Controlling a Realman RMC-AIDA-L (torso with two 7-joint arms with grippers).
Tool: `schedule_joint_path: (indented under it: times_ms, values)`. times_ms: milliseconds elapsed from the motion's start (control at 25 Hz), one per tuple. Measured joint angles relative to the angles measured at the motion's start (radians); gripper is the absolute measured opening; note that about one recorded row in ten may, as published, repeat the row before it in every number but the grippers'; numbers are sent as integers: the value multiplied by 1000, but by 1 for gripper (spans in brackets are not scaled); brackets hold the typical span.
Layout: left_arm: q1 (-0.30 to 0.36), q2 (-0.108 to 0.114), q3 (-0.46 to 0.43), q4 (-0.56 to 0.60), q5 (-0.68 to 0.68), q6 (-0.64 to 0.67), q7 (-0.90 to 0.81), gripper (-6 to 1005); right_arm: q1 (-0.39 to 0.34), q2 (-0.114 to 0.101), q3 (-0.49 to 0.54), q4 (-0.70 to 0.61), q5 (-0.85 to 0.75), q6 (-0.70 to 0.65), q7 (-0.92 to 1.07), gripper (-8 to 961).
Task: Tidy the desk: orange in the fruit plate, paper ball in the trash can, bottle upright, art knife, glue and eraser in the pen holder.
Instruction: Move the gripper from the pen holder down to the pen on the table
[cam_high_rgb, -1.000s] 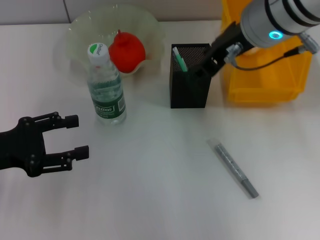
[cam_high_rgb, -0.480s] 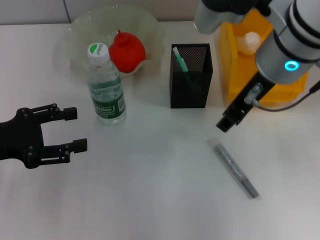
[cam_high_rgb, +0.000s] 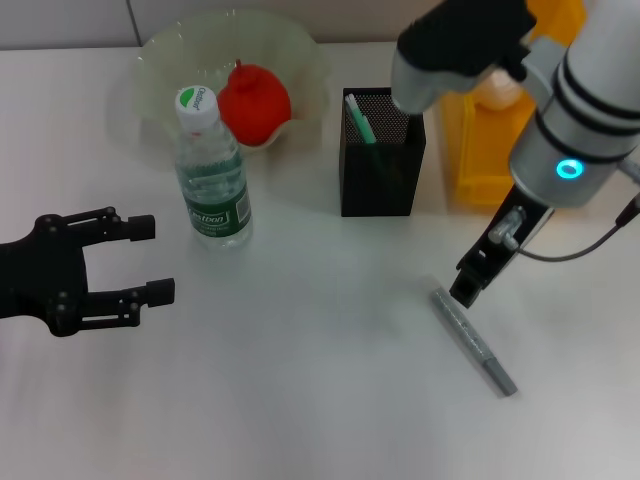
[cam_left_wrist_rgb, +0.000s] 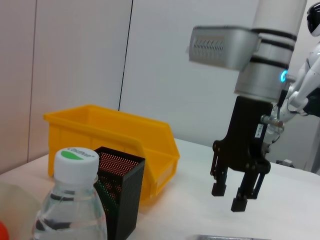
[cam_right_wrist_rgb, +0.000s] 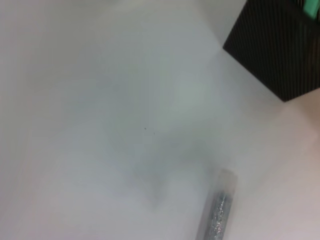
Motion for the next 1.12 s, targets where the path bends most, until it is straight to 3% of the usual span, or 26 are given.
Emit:
schedule_joint_path:
  times_ms: [480,1000,1120]
  values:
    - [0,-1,0,8,13,-20,2,799,62,3,-53,295,59,180,5,501]
    - [3,-6,0,8,13,-26,4,799,97,3,-114,369,82,248,5,492]
    - [5,-6,0,8,13,-26,4,799,102,3,-119,382,84,251,5,350]
